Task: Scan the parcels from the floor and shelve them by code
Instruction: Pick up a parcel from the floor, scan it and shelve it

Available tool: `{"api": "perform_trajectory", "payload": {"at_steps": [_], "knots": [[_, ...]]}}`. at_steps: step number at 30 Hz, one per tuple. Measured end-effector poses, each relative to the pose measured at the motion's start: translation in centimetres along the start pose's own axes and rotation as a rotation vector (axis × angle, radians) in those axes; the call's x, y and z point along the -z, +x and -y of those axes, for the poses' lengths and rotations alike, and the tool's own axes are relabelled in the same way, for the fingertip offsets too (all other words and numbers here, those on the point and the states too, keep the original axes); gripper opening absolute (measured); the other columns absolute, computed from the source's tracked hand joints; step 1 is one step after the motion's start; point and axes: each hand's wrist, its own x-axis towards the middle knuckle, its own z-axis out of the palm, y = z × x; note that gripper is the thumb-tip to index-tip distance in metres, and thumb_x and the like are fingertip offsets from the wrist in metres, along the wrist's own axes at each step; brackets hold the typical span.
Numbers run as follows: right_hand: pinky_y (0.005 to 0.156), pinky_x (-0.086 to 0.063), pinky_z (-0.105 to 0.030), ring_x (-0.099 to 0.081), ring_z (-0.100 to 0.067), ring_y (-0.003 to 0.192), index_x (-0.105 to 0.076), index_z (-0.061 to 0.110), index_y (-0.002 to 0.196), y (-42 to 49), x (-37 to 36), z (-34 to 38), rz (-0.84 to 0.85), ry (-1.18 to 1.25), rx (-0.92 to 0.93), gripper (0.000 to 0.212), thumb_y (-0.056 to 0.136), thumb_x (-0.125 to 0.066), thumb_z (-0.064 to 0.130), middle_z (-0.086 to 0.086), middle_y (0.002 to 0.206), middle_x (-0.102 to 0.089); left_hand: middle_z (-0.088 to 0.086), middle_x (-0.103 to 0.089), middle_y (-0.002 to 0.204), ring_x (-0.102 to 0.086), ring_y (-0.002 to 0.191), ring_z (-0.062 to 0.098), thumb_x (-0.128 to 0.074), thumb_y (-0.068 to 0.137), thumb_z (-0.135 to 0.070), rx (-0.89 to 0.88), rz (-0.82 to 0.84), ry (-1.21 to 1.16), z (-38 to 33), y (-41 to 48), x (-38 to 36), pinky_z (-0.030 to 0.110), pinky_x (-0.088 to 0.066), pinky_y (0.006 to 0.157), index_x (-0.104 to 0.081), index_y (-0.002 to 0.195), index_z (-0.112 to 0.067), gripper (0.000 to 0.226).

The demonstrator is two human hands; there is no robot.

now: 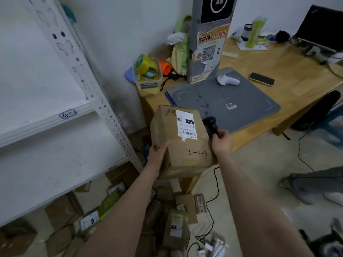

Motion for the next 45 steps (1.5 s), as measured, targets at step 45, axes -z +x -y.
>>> {"api": "perform_trajectory", "payload": {"at_steps": [45], "knots": [[0.045, -0.039, -0.03, -0.044, -0.019, 0.043, -0.057, 0.013, 0.105, -4.6, 6.3, 1.9, 0.471, 0.111, -0.052, 0.019, 0.088, -0.055, 0.005, -0.007, 0.057, -0.05, 0.005, -0.042, 0.152, -0.043, 0.137, 0.028, -0.079, 0.045, -0.074, -0.124, -0.177, 0.037, 3.8, -5.0, -5.8, 0.051, -0.038, 0.114, -0.027, 0.156, -0.021, 0.133]]}}
